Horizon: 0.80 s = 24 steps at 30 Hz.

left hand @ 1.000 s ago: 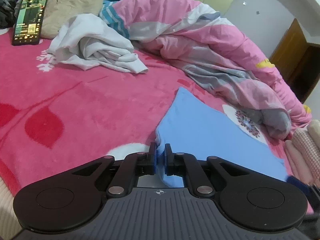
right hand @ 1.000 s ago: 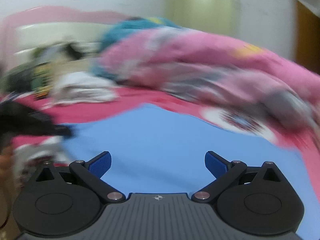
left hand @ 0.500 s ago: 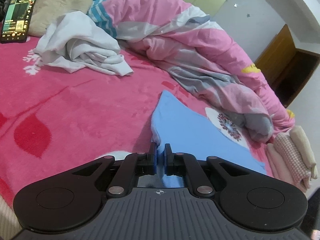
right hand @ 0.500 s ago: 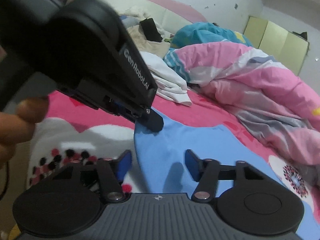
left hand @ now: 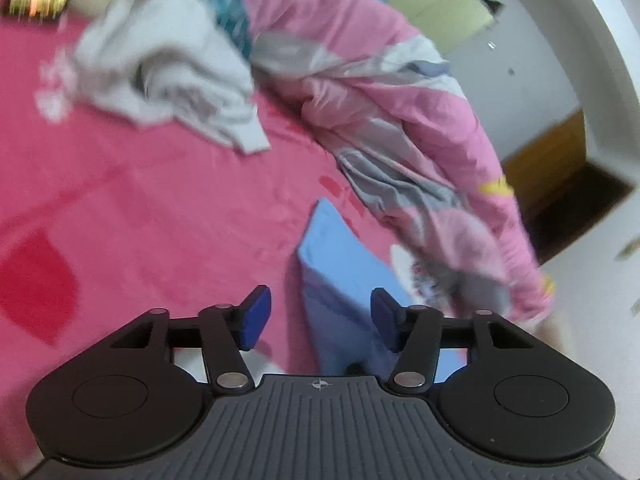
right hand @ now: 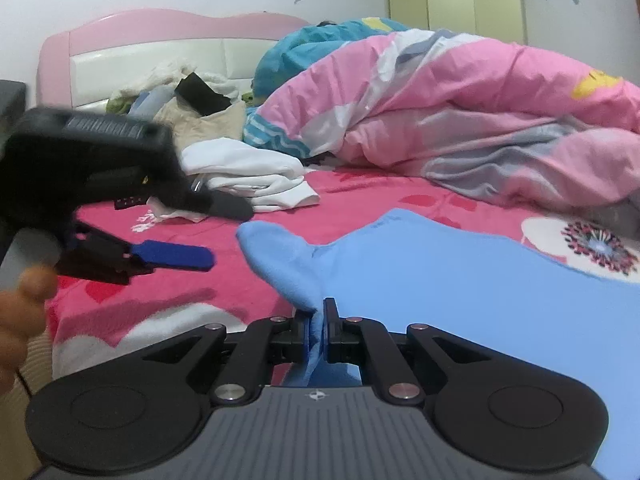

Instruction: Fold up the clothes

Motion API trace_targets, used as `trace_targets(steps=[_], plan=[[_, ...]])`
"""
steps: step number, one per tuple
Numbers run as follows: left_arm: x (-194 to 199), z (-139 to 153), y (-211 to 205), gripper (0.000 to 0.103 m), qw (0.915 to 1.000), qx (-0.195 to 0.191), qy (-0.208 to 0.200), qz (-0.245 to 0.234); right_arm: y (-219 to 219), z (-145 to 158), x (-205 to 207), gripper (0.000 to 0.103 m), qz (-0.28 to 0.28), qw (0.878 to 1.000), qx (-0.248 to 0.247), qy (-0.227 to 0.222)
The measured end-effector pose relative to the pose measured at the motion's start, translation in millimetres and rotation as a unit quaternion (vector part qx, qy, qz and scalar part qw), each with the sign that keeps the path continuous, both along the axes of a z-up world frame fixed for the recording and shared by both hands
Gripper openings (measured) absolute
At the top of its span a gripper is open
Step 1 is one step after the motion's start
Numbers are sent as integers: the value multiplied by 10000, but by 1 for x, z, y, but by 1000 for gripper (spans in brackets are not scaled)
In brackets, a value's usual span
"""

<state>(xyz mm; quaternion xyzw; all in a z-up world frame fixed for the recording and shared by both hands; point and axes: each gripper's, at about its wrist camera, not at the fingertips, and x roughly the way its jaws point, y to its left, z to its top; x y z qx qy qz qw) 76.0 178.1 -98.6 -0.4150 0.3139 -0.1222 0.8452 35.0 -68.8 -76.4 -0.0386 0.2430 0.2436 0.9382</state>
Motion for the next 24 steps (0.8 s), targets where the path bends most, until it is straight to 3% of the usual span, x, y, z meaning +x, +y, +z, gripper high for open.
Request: trace_targets(steps=[5, 10, 13, 24], plan=[[42, -10, -8, 58, 9979, -11, 452, -467, -6, -3, 3, 5, -60, 9998, 160, 83], [73, -28, -7, 58, 9939, -327, 832, -645, -10, -6, 0, 5, -21, 9995, 311, 45], [87, -33, -4, 57, 9923, -509, 887, -702, -11, -8, 0, 5, 7, 9993, 378, 51], [119, -33, -16, 54, 9904, -150, 904, -1033, -14, -11, -1, 5, 25, 9984, 556, 86]])
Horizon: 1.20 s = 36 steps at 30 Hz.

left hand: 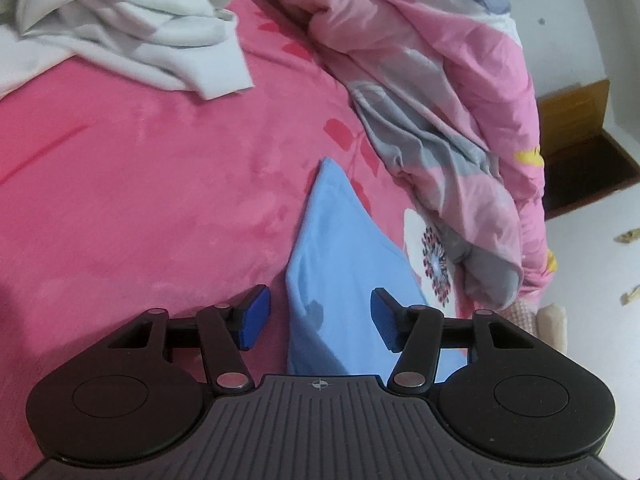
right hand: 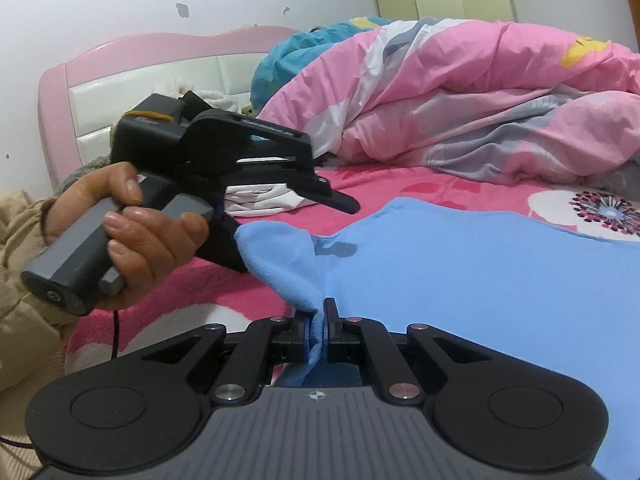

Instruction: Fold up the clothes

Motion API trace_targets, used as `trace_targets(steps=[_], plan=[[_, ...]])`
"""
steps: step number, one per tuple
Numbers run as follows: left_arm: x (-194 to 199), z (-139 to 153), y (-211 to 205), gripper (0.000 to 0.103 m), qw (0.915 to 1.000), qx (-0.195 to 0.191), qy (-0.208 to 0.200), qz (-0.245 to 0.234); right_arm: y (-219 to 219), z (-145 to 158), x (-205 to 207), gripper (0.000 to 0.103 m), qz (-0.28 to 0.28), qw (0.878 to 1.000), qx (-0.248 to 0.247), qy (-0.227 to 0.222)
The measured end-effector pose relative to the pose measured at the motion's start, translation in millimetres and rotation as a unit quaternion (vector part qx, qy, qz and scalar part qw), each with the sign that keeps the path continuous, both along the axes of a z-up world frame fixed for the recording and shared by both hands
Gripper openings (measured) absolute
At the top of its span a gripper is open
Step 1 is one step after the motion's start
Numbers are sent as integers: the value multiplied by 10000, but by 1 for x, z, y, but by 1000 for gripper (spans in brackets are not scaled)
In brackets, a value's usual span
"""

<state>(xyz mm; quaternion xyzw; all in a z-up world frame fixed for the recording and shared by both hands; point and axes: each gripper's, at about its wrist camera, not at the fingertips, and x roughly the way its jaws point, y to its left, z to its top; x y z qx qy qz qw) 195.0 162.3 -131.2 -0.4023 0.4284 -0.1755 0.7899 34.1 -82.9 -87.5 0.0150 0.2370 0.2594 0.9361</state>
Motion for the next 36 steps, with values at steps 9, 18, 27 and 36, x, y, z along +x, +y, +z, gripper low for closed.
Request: trace_targets(steps=[9, 18, 27, 36], plan=[[30, -5, -10, 38, 9998, 118, -46, -149, -1, -1, 1, 5, 55, 10000, 49, 27], [53, -12, -16, 36, 9984, 30, -290, -491, -5, -3, 5, 5, 61, 9997, 167, 161], [54, -14, -18, 5, 9979, 316, -337, -451, -2, -1, 4, 5, 34, 9998, 110, 152], [46, 16, -31, 3, 9968, 484, -523, -349, -9, 24, -12, 4, -223, 9990, 313, -217]])
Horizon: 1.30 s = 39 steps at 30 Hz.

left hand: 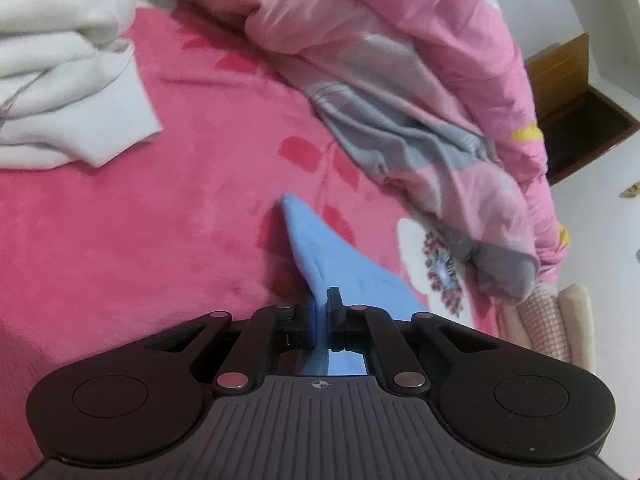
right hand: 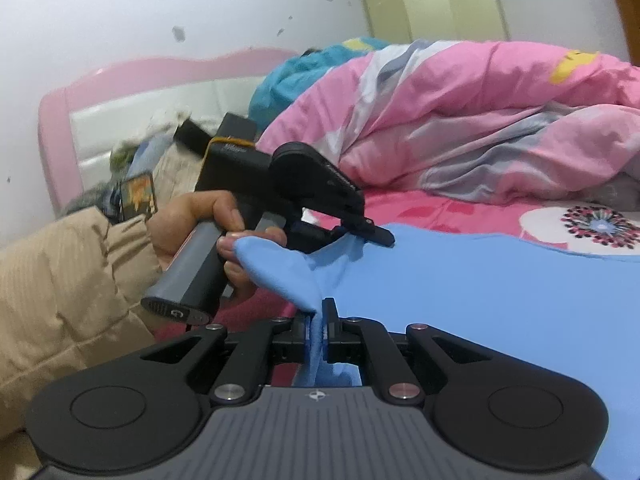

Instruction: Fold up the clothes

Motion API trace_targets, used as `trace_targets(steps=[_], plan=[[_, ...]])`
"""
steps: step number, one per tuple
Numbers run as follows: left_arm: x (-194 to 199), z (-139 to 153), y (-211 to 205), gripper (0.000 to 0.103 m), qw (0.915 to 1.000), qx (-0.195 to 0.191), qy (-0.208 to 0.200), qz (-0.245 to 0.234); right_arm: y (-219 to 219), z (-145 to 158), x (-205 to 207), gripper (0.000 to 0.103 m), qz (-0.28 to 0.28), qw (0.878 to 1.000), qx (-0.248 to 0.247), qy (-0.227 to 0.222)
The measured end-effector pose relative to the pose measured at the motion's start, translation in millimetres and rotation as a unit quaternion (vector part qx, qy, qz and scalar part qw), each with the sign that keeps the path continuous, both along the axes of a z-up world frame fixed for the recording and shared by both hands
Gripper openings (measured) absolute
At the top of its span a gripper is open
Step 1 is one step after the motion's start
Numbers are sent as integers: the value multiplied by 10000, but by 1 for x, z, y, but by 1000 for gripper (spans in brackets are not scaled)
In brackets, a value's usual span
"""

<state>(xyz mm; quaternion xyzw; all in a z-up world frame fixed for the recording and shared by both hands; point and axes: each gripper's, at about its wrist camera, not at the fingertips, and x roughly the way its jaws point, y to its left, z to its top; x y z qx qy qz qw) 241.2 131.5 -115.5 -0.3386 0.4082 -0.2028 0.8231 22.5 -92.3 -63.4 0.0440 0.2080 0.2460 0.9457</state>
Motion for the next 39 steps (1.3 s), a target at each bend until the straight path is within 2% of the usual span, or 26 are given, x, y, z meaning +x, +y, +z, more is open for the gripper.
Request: trace_targets(steps=[8, 15, 20, 25, 29, 30, 31, 33, 36, 39], plan=[[-14, 47, -39, 3, 9987, 226, -385, -265, -43, 16, -26, 3, -659, 9968, 438, -129], [-24, 75, -108, 3, 9930, 630, -573, -815, -94, 19, -60, 3, -1360, 9866, 858, -276], [-24, 78, -173, 3, 9848, 1034, -625, -1249, -135, 8, -78, 3, -1793, 9763, 1195, -203], [-21, 62, -218, 5, 9750, 1538, -526, -1514, -168, -13, -84, 3, -2053, 9664, 1543, 76], [-16, 44, -217, 11, 9729, 1766, -178, -1481, -182, -29, -78, 4, -2039, 9619, 1792, 321], [-15, 43, -212, 19, 9736, 1757, -120, -1450, -183, -32, -77, 4, -2037, 9614, 1812, 370], [-14, 44, -207, 31, 9749, 1717, -98, -1416, -184, -35, -76, 5, -2023, 9611, 1829, 435], [-18, 52, -195, 42, 9783, 1589, -211, -1312, -185, -41, -74, 6, -1999, 9604, 1856, 564], [-31, 71, -167, 51, 9831, 1351, -505, -1124, -183, -46, -73, 6, -1978, 9598, 1853, 724], [-56, 87, -131, 55, 9854, 1122, -864, -948, -178, -44, -74, 7, -1907, 9630, 1764, 713]])
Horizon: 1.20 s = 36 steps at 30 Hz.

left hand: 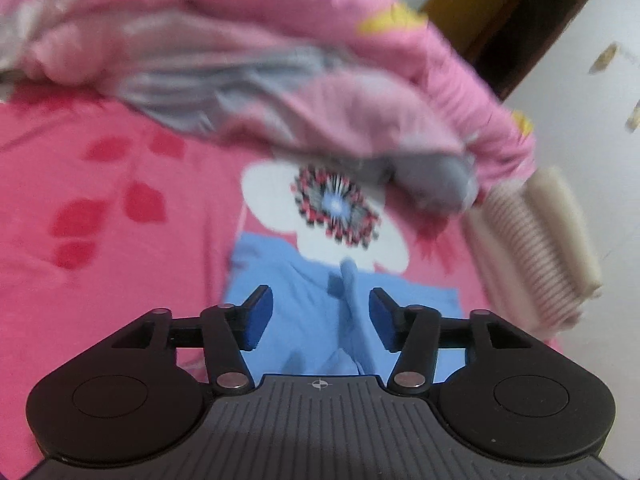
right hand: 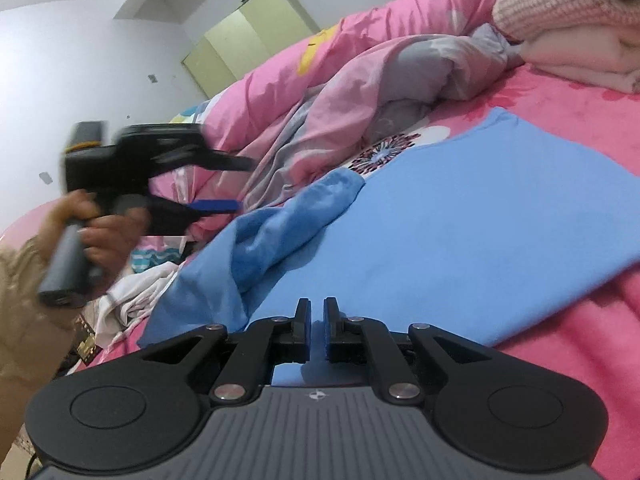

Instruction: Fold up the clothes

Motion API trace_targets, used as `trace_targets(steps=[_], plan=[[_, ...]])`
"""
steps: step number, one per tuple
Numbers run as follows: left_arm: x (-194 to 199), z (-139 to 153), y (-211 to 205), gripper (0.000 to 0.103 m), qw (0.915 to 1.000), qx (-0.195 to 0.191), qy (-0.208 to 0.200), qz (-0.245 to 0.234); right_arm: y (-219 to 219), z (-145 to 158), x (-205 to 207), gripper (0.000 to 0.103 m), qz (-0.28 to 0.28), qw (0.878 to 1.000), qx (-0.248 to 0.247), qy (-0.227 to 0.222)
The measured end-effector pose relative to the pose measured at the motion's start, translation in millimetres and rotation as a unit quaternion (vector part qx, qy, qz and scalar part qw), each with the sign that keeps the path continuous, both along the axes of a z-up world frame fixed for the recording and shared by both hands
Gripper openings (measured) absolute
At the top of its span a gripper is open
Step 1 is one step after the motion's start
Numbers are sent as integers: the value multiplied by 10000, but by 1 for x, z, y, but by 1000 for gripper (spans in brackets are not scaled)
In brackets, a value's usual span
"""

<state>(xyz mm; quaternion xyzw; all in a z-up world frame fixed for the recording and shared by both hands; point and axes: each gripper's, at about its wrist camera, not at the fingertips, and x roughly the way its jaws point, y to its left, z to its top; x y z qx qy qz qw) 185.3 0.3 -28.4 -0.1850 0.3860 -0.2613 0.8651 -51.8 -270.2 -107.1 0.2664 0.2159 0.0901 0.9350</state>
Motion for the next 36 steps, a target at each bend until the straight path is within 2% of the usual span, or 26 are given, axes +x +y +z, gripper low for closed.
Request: trace_targets(steps=[6, 10, 15, 20, 23, 25, 27, 28, 31, 36], plan=[[-70, 4, 64, 55, 9973, 117, -645, 325, 18, 10, 6, 9, 435, 9990, -125, -44], [-110, -7, 77, 55, 9942, 349, -990, 243, 30, 19, 17, 39, 766, 9970, -125, -1], [-143, -25, 66, 55, 9881, 553, -1425, -171, 43, 28, 37, 43, 1068, 9938, -293, 108], [-144, -48, 57, 54, 9908, 371, -1234, -403, 53, 27, 60, 44, 1293, 9897, -565, 257], [-136, -62, 58, 51, 9941, 231, -1008, -338, 51, 20, 71, 44, 1294, 9900, -397, 393], [-130, -71, 63, 46, 9965, 108, -782, -275, 49, 16, 78, 43, 1303, 9900, -266, 474], [-126, -77, 69, 46, 9977, 7, -641, -222, 49, 13, 81, 38, 1330, 9897, -172, 500], [-125, -79, 71, 46, 9979, -28, -622, -203, 51, 14, 83, 36, 1341, 9896, -176, 499], [-124, -84, 77, 46, 9979, -121, -613, -174, 55, 16, 86, 17, 1373, 9891, -184, 495], [-126, -87, 79, 46, 9973, -183, -694, -172, 64, 24, 85, 7, 1328, 9899, -167, 470]])
